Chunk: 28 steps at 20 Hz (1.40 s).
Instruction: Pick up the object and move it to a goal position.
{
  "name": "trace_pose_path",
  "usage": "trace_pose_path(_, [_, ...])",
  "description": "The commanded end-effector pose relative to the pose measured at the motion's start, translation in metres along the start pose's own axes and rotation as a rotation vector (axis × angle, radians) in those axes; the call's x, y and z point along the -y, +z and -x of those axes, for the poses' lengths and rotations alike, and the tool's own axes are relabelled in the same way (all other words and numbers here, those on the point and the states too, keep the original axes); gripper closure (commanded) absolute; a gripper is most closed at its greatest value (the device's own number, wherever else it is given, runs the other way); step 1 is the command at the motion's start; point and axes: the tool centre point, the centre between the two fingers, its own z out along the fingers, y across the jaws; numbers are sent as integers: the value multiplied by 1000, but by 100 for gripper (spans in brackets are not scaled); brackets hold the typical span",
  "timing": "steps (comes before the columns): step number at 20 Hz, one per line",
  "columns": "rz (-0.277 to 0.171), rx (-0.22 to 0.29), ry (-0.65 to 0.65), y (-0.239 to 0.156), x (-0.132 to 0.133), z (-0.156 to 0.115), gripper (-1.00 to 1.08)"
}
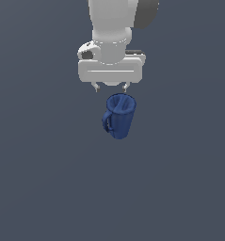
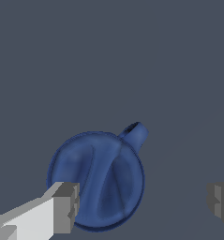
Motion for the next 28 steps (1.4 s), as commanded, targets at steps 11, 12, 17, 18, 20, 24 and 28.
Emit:
trace_pose_path(11, [9,2,-21,0,-3,0,-20])
trace_pose_path(12, [9,2,-21,0,-3,0,-20])
trace_pose_path(17, [3,19,-2,3,-4,-3,-20])
trace_pose_path(18, [0,25,5,4,-5,-4,-20])
trace_pose_path(20, [-6,40,21,7,-6,-6,-20])
trace_pose_path(24, [-23,84,68,15,-9,-12,-20])
trace_pose_path(28, [-46,145,133,26,-13,-19,-20])
